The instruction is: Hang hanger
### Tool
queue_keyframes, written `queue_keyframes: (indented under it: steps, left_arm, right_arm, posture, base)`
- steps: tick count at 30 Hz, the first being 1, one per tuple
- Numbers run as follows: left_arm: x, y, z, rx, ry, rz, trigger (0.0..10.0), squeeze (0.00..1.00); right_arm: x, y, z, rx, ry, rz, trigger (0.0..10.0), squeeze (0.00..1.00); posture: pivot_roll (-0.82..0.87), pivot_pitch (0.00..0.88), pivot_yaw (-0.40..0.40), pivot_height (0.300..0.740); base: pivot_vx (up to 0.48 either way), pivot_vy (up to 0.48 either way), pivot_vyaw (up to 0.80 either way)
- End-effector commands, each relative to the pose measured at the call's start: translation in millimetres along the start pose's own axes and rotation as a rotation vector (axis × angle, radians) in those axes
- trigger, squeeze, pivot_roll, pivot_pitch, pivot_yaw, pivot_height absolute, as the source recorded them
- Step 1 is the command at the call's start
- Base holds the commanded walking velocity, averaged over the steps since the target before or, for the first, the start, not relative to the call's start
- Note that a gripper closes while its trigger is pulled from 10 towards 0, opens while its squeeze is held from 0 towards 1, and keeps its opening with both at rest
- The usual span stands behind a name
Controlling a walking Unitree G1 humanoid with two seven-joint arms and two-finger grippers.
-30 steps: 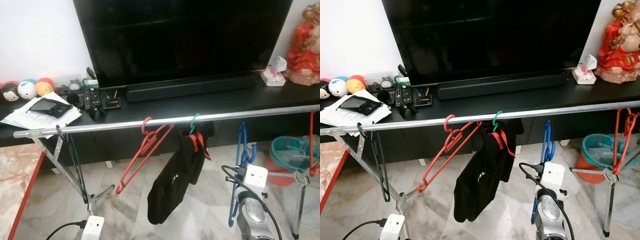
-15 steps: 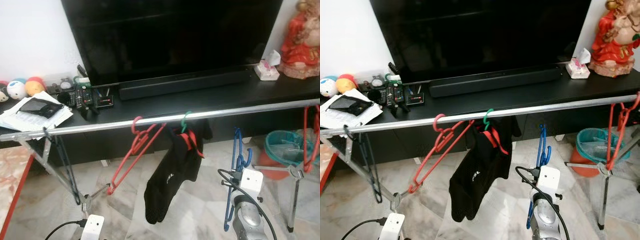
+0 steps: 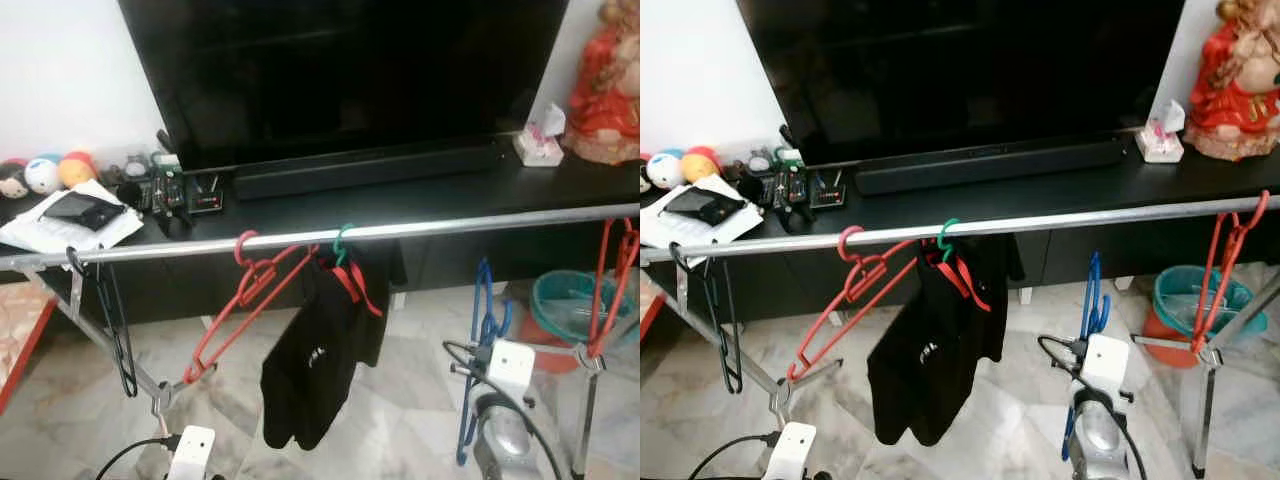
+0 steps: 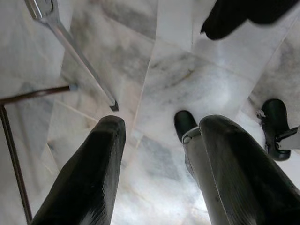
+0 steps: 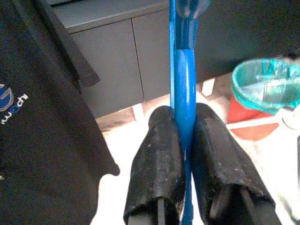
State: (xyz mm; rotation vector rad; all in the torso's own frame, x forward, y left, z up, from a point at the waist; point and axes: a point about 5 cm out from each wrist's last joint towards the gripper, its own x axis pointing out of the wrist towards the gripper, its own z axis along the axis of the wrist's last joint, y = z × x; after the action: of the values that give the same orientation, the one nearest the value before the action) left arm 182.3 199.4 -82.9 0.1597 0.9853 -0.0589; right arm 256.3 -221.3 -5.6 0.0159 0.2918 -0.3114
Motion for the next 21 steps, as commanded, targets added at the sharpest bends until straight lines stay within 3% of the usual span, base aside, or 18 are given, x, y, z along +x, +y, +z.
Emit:
queue_keyframes:
  steps: [1, 13, 21]
  left_arm:
    - [-1.7, 7.5, -6, 0.024, 0.02, 0.016, 10.0, 0.0]
    - [-1.7, 7.6, -6, 0.012, 0.018, 0.023, 10.0, 0.0]
    - [-1.7, 7.7, -6, 0.011, 0.015, 0.026, 10.0, 0.0]
  right_arm:
    - [0.0, 10.1, 2, 0.013, -0.005, 0.023, 10.0, 0.0]
    - [4.2, 12.4, 10, 0.015, -0.035, 0.03, 10.0, 0.0]
    - [17.7, 10.9, 33, -0.006, -0.09, 0.044, 10.0, 0.0]
  posture:
    - [-0.18, 0.0, 0.065, 0.74]
    - [-0.18, 0.0, 0.065, 0.74]
    - [-0.18, 0.0, 0.066, 0.74]
  base:
    - [0.0, -0.259, 0.0]
    - [0.0, 0.0, 0.0]
    - [0.0, 0.0, 0.0]
